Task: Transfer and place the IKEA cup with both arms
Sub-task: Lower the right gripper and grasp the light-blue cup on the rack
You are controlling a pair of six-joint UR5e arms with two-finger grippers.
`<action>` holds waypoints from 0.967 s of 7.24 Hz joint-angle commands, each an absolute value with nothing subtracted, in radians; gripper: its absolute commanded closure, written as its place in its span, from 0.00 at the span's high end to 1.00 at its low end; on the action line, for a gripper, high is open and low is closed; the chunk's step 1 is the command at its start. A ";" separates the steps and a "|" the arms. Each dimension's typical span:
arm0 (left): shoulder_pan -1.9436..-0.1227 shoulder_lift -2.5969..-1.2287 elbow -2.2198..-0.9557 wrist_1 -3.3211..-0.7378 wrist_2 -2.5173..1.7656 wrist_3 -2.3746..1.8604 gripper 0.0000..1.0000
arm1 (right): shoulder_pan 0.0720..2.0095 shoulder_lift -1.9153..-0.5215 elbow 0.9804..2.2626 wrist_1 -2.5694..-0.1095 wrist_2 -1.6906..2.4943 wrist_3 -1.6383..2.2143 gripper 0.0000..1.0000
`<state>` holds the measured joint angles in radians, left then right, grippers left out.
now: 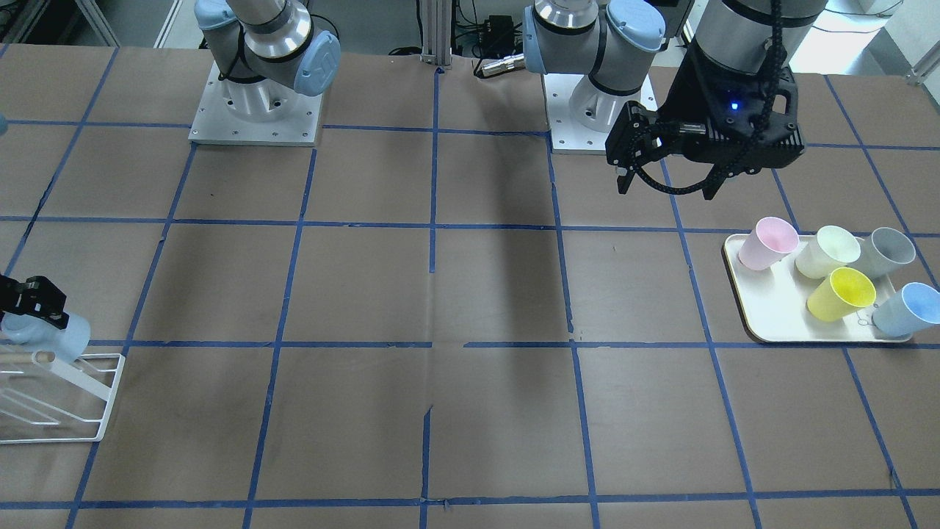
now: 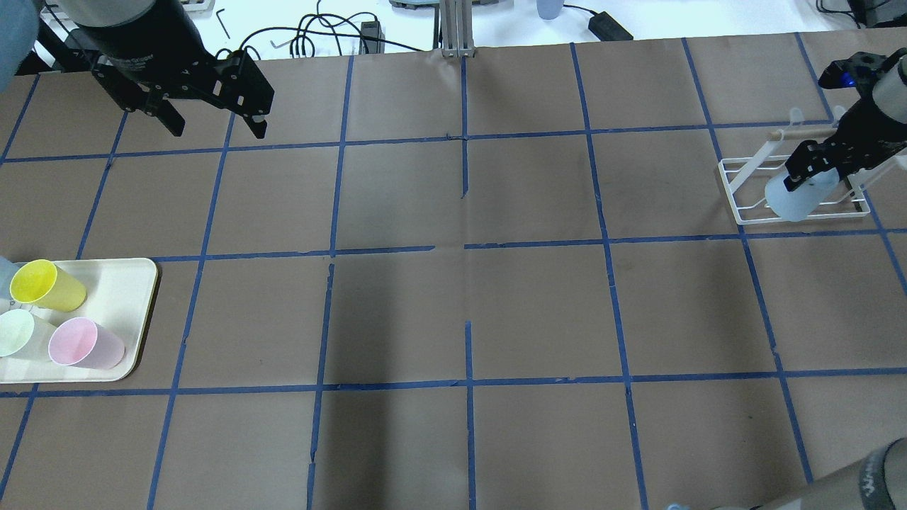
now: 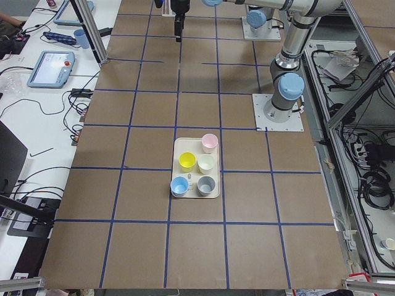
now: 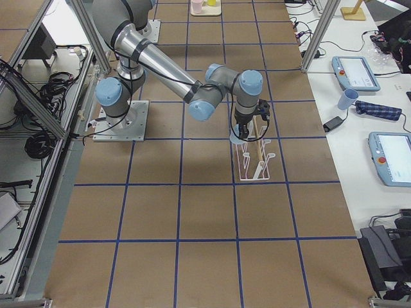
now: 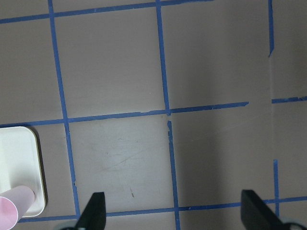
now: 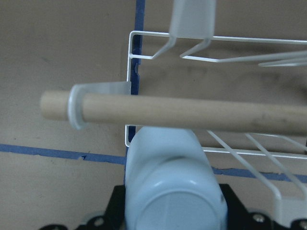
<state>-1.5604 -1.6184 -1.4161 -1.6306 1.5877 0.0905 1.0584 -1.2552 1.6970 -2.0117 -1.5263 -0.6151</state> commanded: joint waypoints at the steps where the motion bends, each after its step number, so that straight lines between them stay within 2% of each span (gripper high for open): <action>1: -1.559 -1.618 -1.414 -1.631 1.586 0.091 1.00 | 1.058 -1.261 1.683 -2.005 -1.525 -0.615 0.45; 4: -1.559 -1.618 -1.414 -1.631 1.586 0.092 1.00 | 1.058 -1.317 1.669 -1.955 -1.522 -0.614 0.44; 7: -1.559 -1.618 -1.414 -1.631 1.586 0.092 1.00 | 1.068 -1.460 1.586 -1.685 -1.523 -0.586 0.44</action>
<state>-1.5585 -1.6187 -1.4143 -1.6306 1.5862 0.0920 1.0625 -1.4000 1.6255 -1.8059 -1.5227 -0.6041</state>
